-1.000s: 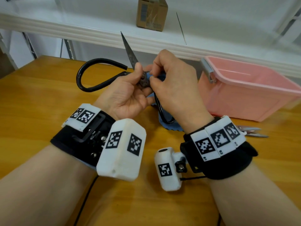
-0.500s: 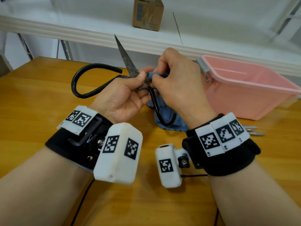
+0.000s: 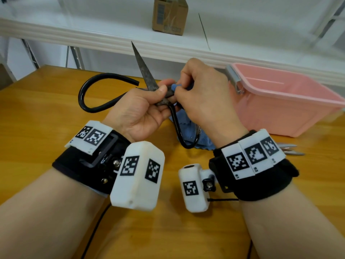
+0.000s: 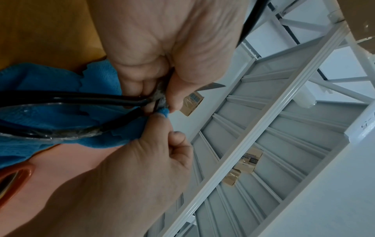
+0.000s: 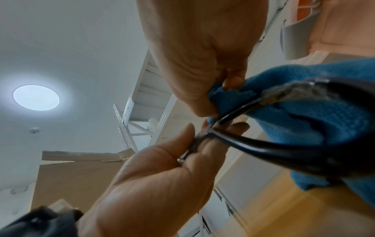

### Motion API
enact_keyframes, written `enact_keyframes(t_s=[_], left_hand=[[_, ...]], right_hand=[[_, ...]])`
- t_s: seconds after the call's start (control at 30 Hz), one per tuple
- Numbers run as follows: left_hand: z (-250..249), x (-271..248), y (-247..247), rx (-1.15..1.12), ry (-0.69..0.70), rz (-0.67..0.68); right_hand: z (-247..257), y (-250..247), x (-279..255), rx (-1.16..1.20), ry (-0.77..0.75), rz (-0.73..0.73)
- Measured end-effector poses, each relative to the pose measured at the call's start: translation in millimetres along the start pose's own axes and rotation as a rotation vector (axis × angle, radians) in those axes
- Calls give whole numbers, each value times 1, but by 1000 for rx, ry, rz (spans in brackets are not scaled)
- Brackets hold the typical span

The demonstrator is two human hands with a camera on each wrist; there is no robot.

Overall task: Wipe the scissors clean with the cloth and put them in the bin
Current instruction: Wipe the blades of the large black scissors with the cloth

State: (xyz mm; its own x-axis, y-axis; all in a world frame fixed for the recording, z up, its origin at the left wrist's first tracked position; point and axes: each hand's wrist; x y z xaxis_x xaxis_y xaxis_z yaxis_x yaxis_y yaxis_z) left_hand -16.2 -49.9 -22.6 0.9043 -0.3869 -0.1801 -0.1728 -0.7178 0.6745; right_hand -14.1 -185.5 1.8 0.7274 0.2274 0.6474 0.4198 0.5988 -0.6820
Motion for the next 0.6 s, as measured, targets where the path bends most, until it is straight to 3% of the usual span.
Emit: enact_keyframes(t_s=[0.17,0.37,0.6], left_hand=[[2,0,4,47,5,3],[-1,-3,4,40,38,19],[1,-4,7,74,28,19]], right_hand=[[-14,-4,3,-64,35,-65],[1,-2,2,-9,-20,19],[-20,-10,5,-49,75,-76]])
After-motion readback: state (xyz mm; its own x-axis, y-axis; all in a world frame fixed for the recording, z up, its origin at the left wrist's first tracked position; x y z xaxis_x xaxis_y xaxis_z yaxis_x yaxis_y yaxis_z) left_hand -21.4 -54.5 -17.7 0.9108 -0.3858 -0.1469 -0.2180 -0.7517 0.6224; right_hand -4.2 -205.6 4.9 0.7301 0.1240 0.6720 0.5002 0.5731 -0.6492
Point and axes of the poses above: each hand's wrist, its own x-axis towards the middle knuckle, its own y-axis out of the palm, z = x × y, and after that the axes turned 10 degrees about -y, right-handed
